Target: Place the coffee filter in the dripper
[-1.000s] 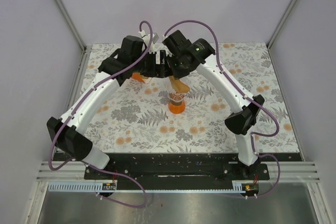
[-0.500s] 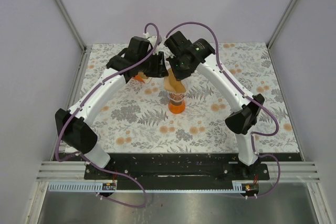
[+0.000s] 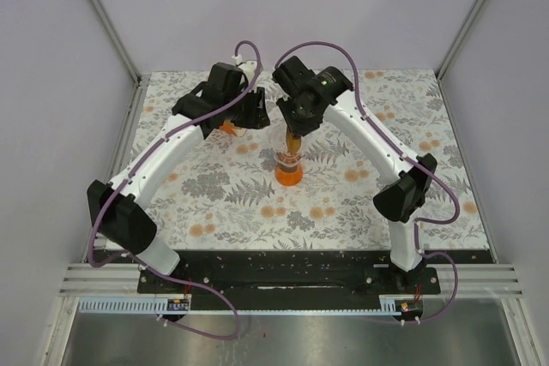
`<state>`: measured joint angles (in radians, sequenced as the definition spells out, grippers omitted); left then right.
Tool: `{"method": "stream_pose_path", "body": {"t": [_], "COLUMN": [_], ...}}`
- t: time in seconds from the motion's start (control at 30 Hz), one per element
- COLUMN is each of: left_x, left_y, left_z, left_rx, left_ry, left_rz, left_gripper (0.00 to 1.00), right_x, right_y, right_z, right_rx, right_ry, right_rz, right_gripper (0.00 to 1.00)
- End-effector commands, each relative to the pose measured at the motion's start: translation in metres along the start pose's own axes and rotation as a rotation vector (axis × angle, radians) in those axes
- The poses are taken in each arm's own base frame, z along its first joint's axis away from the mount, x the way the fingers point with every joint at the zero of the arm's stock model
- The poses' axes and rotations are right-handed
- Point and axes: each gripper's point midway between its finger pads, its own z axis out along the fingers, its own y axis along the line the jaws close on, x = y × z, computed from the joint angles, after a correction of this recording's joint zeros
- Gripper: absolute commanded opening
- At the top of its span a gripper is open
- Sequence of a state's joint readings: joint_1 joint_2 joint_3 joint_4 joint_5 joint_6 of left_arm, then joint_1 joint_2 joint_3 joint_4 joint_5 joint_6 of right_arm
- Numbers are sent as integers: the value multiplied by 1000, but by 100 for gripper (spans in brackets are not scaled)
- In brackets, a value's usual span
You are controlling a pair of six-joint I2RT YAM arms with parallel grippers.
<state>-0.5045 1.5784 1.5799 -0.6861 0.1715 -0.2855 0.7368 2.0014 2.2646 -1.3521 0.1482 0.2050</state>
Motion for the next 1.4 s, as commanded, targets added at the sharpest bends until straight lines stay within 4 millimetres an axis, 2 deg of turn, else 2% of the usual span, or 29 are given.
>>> {"method": "stream_pose_path", "body": {"t": [0.0,0.13,0.2,0.33,0.47,0.77,0.87,1.0,1.23,1.37], "left_x": [-21,-25,-24,-18,-10,2,-1,1,6,6], "left_y": [-14,-18,-27,-46,-57,-56,-47,-41,-42,-43], "left_z": [-22,-25,-29,-36,-37,-31,-27,-18,-9,-6], "left_rx": [48,68,115,185,212,205,154,123,138,141], "left_ry": [-95,-109,-102,-103,-112,-94,-109,-98,-60,-50], "left_rz": [31,36,28,27,35,24,20,20,19,22], "left_gripper": [42,45,48,59,68,74,72,62,45,43], "right_x": [-5,-9,-8,-5,-10,-20,-18,-18,-18,-18], "right_y": [-10,-4,-1,1,9,20,20,24,24,24], "right_z": [-34,-35,-32,-22,-23,-33,-29,-28,-28,-25], "right_rx": [-2,-41,-55,-62,-106,-178,-177,-191,-191,-189], "right_ry": [-69,-97,-98,-81,-101,-166,-155,-150,-152,-147], "right_rz": [5,-2,-4,15,51,108,107,109,106,104], "right_gripper": [38,41,41,34,30,31,31,30,25,23]}}
